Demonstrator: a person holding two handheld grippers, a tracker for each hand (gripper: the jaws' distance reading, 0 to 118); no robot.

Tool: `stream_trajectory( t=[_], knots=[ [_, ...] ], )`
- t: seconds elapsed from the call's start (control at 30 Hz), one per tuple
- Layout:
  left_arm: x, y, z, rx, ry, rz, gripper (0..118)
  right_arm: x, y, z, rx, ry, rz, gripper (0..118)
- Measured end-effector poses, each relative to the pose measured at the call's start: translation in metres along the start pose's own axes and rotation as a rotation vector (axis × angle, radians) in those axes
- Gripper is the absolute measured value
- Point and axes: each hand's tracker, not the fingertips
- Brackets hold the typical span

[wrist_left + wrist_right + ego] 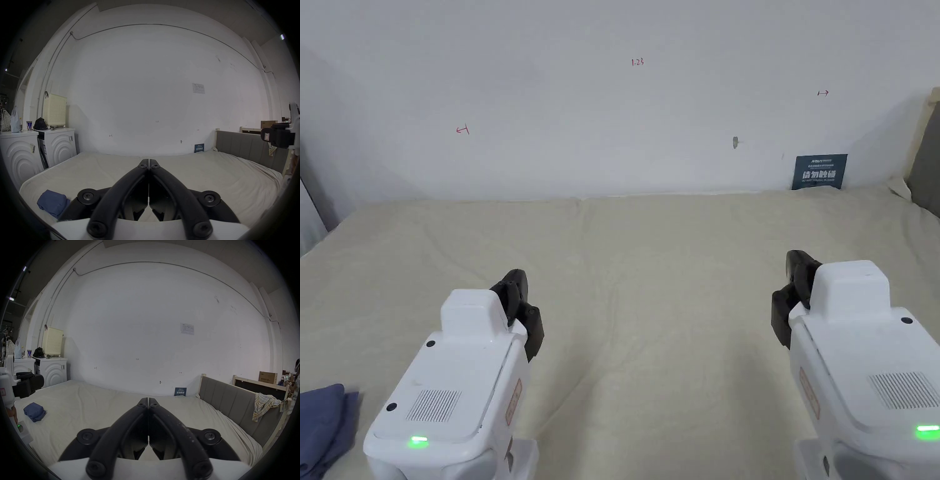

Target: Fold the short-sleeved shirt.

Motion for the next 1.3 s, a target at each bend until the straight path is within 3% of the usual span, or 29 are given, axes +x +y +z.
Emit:
stream_trajectory(
  t=[1.3],
  knots=[
    [-0.0029, 0.0009, 0.0024, 0.004, 0.003, -0.031, 0, -0.0016, 0.0012, 0.0034, 0.003, -0.004, 0.004, 3]
  ],
)
